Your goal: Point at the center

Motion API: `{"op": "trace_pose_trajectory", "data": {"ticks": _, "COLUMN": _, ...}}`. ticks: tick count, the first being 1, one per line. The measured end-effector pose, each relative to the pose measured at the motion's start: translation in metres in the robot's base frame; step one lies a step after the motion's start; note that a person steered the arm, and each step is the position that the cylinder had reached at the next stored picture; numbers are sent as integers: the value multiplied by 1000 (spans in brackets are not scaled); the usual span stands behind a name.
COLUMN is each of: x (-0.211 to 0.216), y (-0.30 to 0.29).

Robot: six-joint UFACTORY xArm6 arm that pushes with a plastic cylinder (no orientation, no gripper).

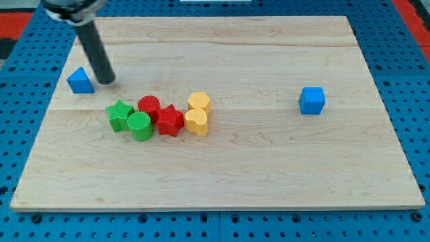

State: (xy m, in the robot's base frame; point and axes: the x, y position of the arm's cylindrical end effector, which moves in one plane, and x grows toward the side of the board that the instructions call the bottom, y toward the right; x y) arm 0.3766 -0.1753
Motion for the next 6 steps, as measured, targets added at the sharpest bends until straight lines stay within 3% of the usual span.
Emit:
{"op": "trace_pose_trajectory", "data": {"ticks": 3, "x": 0, "y": 142}}
{"op": "trace_pose_trajectory", "data": {"ticks": 6, "x": 1, "y": 160}}
